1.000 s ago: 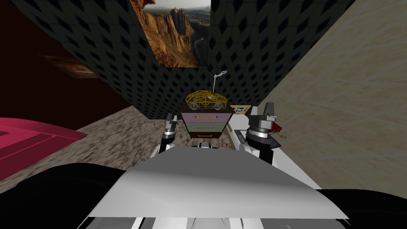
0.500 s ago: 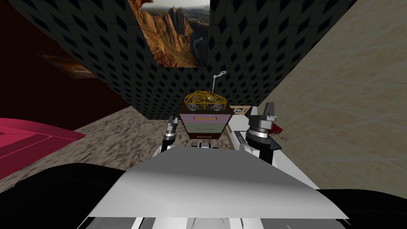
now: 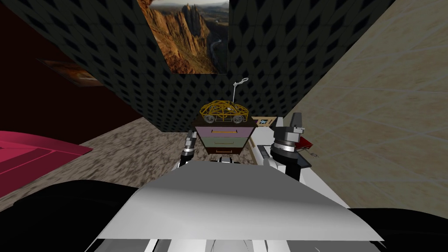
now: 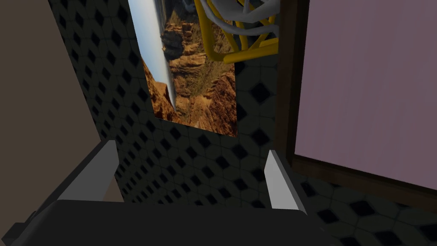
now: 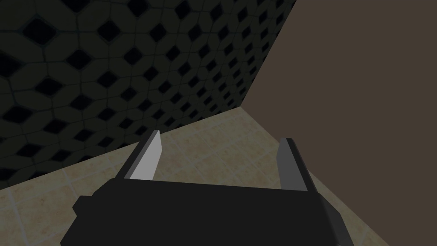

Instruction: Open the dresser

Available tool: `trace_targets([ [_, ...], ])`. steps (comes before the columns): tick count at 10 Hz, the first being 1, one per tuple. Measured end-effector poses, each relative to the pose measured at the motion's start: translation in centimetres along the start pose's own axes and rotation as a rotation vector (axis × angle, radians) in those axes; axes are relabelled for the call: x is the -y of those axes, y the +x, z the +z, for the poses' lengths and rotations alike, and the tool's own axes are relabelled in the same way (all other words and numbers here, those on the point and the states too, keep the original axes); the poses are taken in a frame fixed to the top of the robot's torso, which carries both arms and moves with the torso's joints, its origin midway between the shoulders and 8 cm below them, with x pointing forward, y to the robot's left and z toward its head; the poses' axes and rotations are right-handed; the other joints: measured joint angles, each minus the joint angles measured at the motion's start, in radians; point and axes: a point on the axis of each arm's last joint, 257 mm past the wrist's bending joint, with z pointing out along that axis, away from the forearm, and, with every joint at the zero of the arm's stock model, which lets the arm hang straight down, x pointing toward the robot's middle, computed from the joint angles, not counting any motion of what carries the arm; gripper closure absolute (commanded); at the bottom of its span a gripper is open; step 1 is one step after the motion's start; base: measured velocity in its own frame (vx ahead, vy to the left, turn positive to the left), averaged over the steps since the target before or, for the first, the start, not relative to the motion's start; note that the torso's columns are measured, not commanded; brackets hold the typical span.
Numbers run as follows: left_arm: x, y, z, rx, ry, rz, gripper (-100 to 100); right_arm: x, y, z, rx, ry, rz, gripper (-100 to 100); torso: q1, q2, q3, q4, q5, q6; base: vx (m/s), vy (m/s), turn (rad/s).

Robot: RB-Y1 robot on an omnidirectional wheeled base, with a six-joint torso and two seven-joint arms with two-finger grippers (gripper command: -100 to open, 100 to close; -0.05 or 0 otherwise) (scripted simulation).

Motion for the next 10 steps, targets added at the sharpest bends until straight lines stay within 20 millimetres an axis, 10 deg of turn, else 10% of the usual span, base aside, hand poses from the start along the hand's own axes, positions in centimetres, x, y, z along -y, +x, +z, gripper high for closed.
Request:
trace_targets([
  [10,-4.3,0.9,-3.8,-0.018,-0.040,0.003,-100,0.0,0.0,0.0,0.000,0.000,0.000,0,0.000,0.000,0.000,0.000,0.000,0.000,0.047,-0.035,0.004],
])
